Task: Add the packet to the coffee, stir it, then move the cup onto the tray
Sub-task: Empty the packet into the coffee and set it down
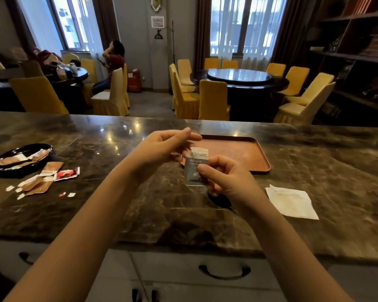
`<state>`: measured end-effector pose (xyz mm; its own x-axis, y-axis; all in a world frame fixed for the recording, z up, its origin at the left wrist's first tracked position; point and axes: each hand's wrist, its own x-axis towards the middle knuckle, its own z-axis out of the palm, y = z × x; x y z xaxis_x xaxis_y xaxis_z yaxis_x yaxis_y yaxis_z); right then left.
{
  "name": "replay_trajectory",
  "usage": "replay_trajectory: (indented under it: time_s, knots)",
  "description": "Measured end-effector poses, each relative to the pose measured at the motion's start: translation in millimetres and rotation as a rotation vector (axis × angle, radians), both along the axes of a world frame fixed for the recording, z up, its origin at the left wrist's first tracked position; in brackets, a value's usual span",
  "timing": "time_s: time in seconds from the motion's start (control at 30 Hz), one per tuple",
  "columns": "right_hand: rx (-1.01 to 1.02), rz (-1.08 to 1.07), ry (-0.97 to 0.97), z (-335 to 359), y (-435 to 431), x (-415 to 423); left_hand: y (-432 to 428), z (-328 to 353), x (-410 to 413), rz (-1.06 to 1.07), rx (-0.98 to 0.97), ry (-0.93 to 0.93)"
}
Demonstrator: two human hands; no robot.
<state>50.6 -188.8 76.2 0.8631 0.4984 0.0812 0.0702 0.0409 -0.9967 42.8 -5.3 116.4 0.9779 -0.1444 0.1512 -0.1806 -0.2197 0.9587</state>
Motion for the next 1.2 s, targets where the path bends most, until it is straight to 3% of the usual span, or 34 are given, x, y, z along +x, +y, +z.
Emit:
replay_trajectory:
  time_s: [0.1, 0.2, 0.47, 0.67, 0.77, 0.9, 1.2]
  knots:
    - [-0.091, -0.146, -0.184, -11, 11, -6, 1, -2, -7, 0.024, 0.212, -0.048]
    - [-0.163, -0.241, -0.321, -21, 17, -8, -3, -10, -8, 0.048, 0.279, -0.059]
    - [-0.216, -0.196, -0.260, -50, -3, -19, -4, -50, -5, 0.081, 0.386, -0.160]
    - [-0.385, -0.696, -0.556, -63, -53, -13, 12, -83, 4, 0.117, 0.306, -0.023]
    - [-0.486, -0.779, -0.487, -72, -71, 1, 19, -103, 11, 0.125, 0.300, 0.103]
    - [-0.542, -0.699, -0.345, -80, -73, 16, 27, -127, 22, 0.172, 0.421, 0.206]
    - [-0.188, -0.514, 0.023, -75, -61, 23, 45, -154, 37, 0.257, 0.763, -0.084]
